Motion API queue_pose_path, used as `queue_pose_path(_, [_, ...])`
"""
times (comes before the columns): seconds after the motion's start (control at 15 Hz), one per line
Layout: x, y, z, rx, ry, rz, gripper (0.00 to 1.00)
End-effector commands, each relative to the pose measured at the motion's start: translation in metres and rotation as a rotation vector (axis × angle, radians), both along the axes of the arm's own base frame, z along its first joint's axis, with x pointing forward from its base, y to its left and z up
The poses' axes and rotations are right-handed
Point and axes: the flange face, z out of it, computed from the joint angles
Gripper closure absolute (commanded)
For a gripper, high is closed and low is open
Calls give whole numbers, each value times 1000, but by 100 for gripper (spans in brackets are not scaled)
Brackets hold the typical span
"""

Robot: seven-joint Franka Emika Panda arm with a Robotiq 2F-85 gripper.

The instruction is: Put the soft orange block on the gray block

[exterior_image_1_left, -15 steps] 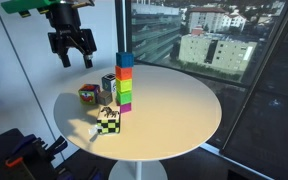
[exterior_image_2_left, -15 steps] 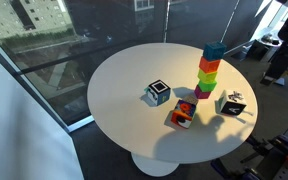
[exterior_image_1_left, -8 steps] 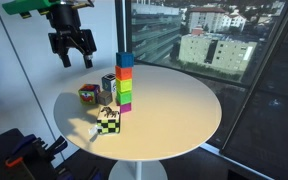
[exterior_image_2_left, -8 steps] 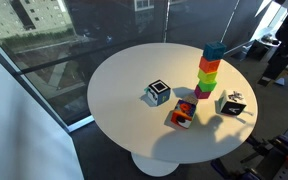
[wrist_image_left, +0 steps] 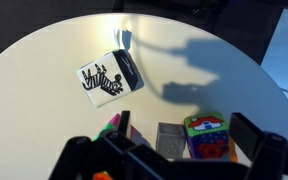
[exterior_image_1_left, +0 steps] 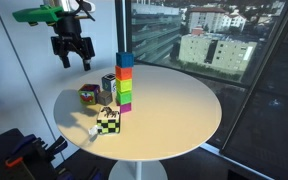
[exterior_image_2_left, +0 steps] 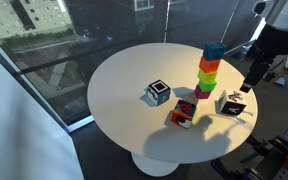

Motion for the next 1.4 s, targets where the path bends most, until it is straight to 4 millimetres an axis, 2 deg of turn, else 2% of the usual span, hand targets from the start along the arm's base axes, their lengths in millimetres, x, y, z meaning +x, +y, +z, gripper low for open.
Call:
queue_pose_path(0.0, [19, 13, -7, 63, -2, 29, 0])
queue_pose_path(0.47, [34, 25, -29, 124, -61, 88, 0])
queue_pose_path(0.53, [27, 25, -30, 101, -38, 73, 0])
queue_pose_path(1.0, [28, 25, -35, 104, -41, 80, 0])
queue_pose_path(1.33, [30, 32, -53, 116, -46, 93, 0])
